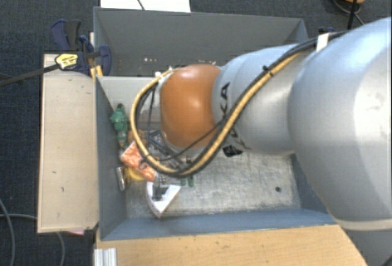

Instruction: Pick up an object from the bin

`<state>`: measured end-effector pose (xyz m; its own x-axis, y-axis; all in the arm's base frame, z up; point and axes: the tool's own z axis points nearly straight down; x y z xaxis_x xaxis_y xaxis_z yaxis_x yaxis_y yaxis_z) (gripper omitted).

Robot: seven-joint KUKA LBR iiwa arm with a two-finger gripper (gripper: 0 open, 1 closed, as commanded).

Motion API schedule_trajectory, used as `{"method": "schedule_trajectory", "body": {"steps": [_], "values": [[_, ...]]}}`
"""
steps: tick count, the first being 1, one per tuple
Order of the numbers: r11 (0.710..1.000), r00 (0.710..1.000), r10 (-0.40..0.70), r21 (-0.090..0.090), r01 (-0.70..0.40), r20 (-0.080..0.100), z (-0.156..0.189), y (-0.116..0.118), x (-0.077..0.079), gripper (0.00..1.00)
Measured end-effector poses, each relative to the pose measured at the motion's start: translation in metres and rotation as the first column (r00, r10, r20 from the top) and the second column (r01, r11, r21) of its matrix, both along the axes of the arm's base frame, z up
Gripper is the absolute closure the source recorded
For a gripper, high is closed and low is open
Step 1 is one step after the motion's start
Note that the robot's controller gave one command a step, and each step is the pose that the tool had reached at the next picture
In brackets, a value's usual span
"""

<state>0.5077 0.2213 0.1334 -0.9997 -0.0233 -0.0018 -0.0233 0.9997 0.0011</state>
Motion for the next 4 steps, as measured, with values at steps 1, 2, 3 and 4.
{"method": "schedule_trajectory", "body": {"steps": [1, 2, 3, 4], "values": [[0.984, 0.984, -0.18, 0.003, 0.18, 0.003, -0.04, 0.018, 0.029, 0.0], [0.937, 0.937, 0.348, 0.002, -0.349, 0.034, -0.052, -0.002, -0.008, 1.0], [0.92, 0.92, 0.391, 0.001, -0.391, 0.031, -0.055, -0.005, -0.017, 1.0], [0.921, 0.921, 0.39, 0.001, -0.39, 0.02, -0.053, -0.006, -0.02, 1.0]]}}
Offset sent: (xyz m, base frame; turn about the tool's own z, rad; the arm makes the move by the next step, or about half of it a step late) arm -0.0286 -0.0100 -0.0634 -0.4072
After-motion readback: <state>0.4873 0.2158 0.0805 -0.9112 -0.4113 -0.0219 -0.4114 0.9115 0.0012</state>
